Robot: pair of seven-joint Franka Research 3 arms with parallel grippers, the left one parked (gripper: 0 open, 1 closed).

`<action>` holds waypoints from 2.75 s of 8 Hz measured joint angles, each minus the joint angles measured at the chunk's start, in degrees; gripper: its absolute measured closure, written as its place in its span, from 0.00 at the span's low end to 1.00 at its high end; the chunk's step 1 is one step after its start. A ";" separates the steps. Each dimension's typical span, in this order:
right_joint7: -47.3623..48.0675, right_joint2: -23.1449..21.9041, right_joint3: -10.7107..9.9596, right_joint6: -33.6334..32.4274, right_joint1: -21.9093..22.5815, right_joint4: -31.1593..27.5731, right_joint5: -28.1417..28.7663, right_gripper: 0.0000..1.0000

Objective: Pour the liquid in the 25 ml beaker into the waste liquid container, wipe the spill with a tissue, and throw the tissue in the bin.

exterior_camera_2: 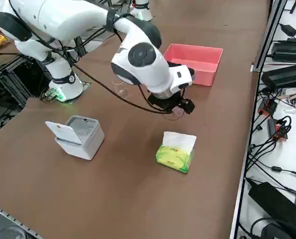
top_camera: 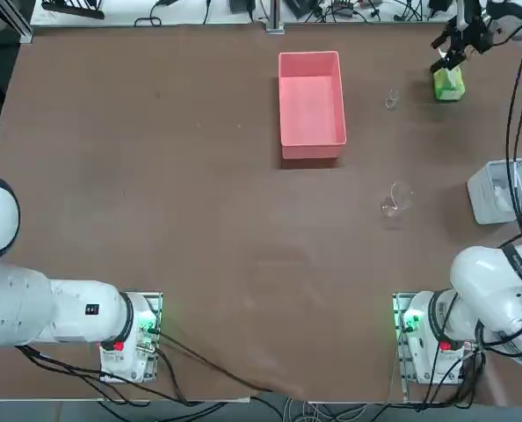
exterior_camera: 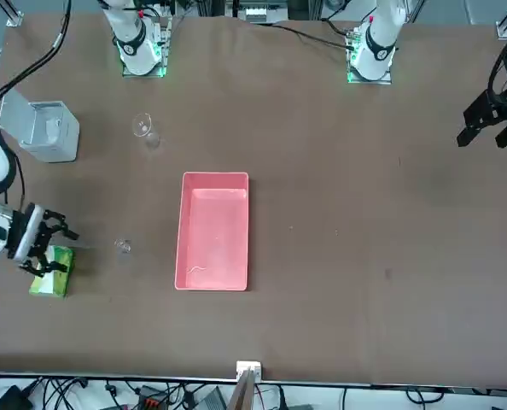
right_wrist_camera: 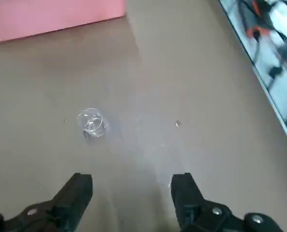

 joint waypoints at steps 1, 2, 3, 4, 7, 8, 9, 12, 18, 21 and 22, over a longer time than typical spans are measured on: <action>8.77 -0.95 0.01 -0.67 0.46 -0.01 -2.71 0.00; 17.88 -1.33 0.01 -0.84 1.03 -0.02 -5.39 0.00; 26.09 -1.33 -0.19 -0.84 1.66 -0.02 -6.79 0.00; 34.82 -1.36 -1.11 -0.84 2.67 0.04 -8.00 0.00; 62.69 -1.29 -15.02 -0.57 14.82 2.53 -11.64 0.00; 67.23 -0.91 -22.49 -0.32 21.26 4.06 -11.68 0.00; 69.28 -0.05 -28.42 -0.17 26.45 5.86 -11.68 0.00; 70.44 4.10 -34.52 -0.13 30.95 10.46 -11.68 0.00; 69.62 7.26 -35.50 -0.21 31.05 13.77 -12.06 0.37; 69.25 7.31 -35.50 -0.35 31.83 13.77 -12.18 0.94; 69.22 7.32 -35.51 -0.42 31.96 13.77 -12.27 0.98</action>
